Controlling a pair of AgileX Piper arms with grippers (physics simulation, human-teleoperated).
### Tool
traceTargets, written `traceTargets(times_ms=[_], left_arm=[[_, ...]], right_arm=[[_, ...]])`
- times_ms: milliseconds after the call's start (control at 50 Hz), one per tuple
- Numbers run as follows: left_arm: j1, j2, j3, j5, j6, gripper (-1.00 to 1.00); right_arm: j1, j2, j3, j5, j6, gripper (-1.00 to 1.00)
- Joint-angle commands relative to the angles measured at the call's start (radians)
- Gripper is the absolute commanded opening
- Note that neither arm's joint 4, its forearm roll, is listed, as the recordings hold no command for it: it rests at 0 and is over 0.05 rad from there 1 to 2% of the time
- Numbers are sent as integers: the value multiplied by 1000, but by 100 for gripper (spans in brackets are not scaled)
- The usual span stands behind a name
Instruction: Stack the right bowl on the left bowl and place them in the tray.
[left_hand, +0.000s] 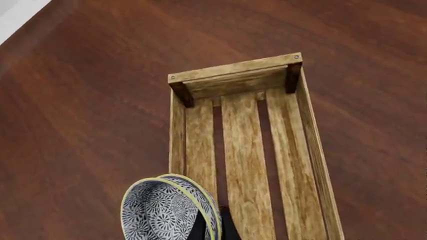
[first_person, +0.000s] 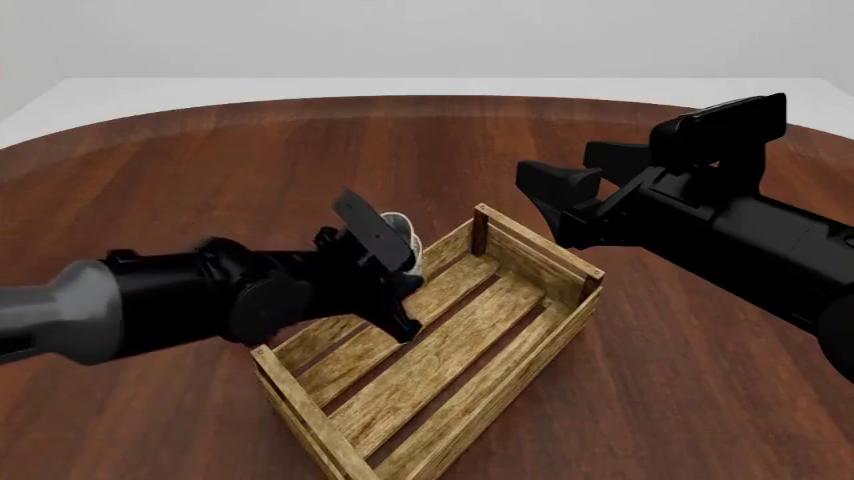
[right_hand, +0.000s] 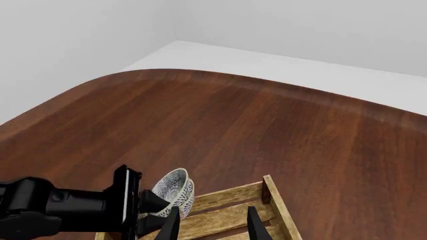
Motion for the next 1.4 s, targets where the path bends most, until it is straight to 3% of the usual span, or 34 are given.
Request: traceTargets(times_ms=[20,720,1400], left_arm=[[-5,-3,-26,-6,-18,-100],[-55,262,-97,-57,-5,-100],[-72,397,-130,-89,-17,-100]], right_arm=[[1,0,0,0,0,100],[1,0,0,0,-1,100],[1,0,0,0,-1,100]])
